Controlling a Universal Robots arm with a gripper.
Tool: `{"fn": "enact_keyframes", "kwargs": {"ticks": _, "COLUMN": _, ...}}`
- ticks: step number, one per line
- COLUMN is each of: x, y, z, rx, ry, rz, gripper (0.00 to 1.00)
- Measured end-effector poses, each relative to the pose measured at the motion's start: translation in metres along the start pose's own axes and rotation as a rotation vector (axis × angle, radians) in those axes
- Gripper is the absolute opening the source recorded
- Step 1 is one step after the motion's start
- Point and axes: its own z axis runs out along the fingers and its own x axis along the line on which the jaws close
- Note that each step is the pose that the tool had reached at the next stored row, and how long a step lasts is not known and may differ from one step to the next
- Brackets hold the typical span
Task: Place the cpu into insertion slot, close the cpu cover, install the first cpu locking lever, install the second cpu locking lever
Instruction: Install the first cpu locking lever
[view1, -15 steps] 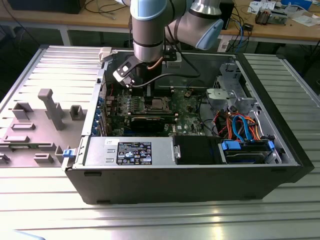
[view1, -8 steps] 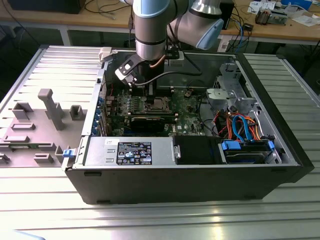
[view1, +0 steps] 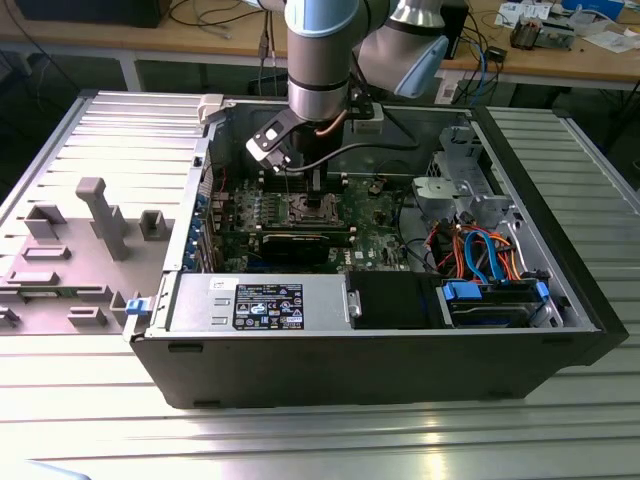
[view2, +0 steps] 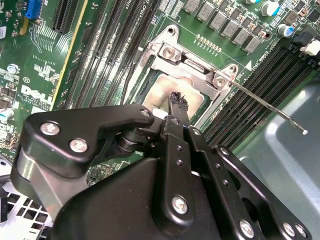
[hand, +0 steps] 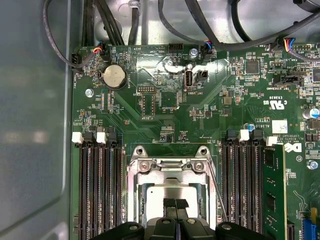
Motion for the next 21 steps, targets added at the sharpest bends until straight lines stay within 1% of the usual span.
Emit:
{"fn": "enact_keyframes", "kwargs": {"ticks": 9, "x": -0.0002, "y": 0.0, "z": 0.0, "rx": 0.0, "ry": 0.0001, "rz": 0.0, "gripper": 0.11}}
{"fn": "enact_keyframes", "kwargs": {"ticks": 11, "x": -0.0003, "y": 0.0, "z": -0.0008, "rx": 0.0, "ry": 0.0, "rz": 0.0, "gripper": 0.11}}
{"fn": "enact_keyframes", "kwargs": {"ticks": 16, "x": 0.0, "y": 0.0003, "z": -0.0079, "rx": -0.0001, "ry": 0.0001, "rz": 0.0, "gripper": 0.11}}
{"fn": "enact_keyframes", "kwargs": {"ticks": 19, "x": 0.0001, "y": 0.0005, "z": -0.0152, "rx": 0.0, "ry": 0.0, "rz": 0.0, "gripper": 0.11}}
{"fn": "enact_keyframes", "kwargs": {"ticks": 21, "x": 0.0002, "y": 0.0007, "z": -0.0224, "rx": 0.0, "ry": 0.0, "rz": 0.0, "gripper": 0.11}}
